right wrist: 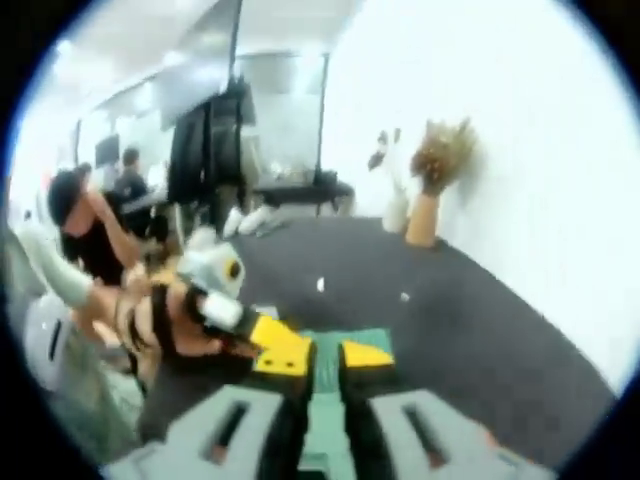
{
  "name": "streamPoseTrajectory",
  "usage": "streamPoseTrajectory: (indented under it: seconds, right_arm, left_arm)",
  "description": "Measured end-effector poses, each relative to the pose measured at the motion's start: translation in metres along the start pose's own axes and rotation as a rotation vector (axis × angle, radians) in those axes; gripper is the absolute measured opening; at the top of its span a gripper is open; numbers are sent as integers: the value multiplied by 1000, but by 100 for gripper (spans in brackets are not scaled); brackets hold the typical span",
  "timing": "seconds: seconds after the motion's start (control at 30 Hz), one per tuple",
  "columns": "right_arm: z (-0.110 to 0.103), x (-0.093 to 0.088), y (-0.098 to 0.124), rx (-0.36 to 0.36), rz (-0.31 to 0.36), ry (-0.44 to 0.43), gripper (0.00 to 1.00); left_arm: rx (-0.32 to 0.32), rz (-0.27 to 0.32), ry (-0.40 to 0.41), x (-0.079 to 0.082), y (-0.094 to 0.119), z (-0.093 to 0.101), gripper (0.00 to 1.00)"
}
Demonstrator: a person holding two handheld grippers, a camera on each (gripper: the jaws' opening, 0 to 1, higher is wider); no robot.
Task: Pick up the broom and sweep the trash on the tabletop into the dustpan.
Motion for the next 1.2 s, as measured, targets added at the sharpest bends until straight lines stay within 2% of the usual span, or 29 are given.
streamPoseTrajectory:
  seconds: [0.1, 0.23, 0.27, 0.3, 0.37, 0.4, 0.47, 0.57, 0.63, 0.7, 0.77, 0.8, 0.83, 0.9, 0.97, 1.03, 1.13, 1.2]
  right_arm:
    - [5, -8, 18, -58, 79, -104, 11]
    - [13, -12, 37, -95, 179, -216, 10]
    - [19, -9, 42, -111, 225, -266, 10]
    - [22, -8, 48, -114, 274, -316, 10]
    - [20, -5, 61, -67, 351, -446, 10]
    - [19, -5, 66, -40, 377, -474, 10]
    - [26, -6, 71, -35, 387, -488, 12]
    - [28, -12, 75, -84, 399, -477, 12]
    - [27, -18, 76, -85, 408, -512, 13]
    - [29, -21, 76, -90, 443, -584, 14]
    - [26, -24, 76, -43, 458, -730, 17]
    - [22, -26, 74, 7, 459, -797, 21]
    - [14, -29, 72, 100, 424, -916, 23]
    - [7, -32, 69, 159, 427, -1005, 25]
    - [-2, -38, 64, 152, 417, -1043, 28]
    - [-2, -38, 57, 177, 423, -1112, 34]
    - [6, -35, 47, 206, 465, -1262, 54]
    - [5, -35, 38, 189, 499, -1325, 59]
  left_arm:
    - [-19, 4, 5, 2, -3, 7, 2]
    - [-46, 12, -2, 8, -8, 22, 2]
    - [-51, 13, -9, 10, -9, 25, 2]
    - [-54, 15, -15, 11, -10, 28, 2]
    - [-63, 22, -19, 14, -11, 32, 2]
    - [-66, 27, -18, 16, -12, 33, 2]
    - [-72, 38, -15, 19, -13, 36, 2]
    - [-79, 50, -21, 23, -12, 41, 2]
    - [-94, 62, -29, 26, -12, 48, 2]
    - [-103, 71, -33, 28, -12, 52, 2]
    - [-116, 84, -37, 31, -13, 57, 2]
    - [-123, 95, -36, 33, -14, 59, 2]
    - [-131, 108, -39, 35, -15, 62, 2]
    - [-142, 134, -42, 40, -16, 67, 2]
    - [-156, 151, -46, 44, -17, 72, 2]
    - [-172, 164, -51, 47, -20, 77, 2]
    - [-200, 195, -50, 48, -23, 83, 2]
    - [-209, 205, -49, 47, -24, 86, 2]
Point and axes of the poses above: the point that each gripper's makers call its tool centre point, and the gripper's own axes: y roughly backward along the fingers, z roughly to its right, x roughly out of its top, the point moved 7 cm from there along y, roughly backward along the fingers, and after that the axes turned 12 degrees about -x, right-handed, at the moved point
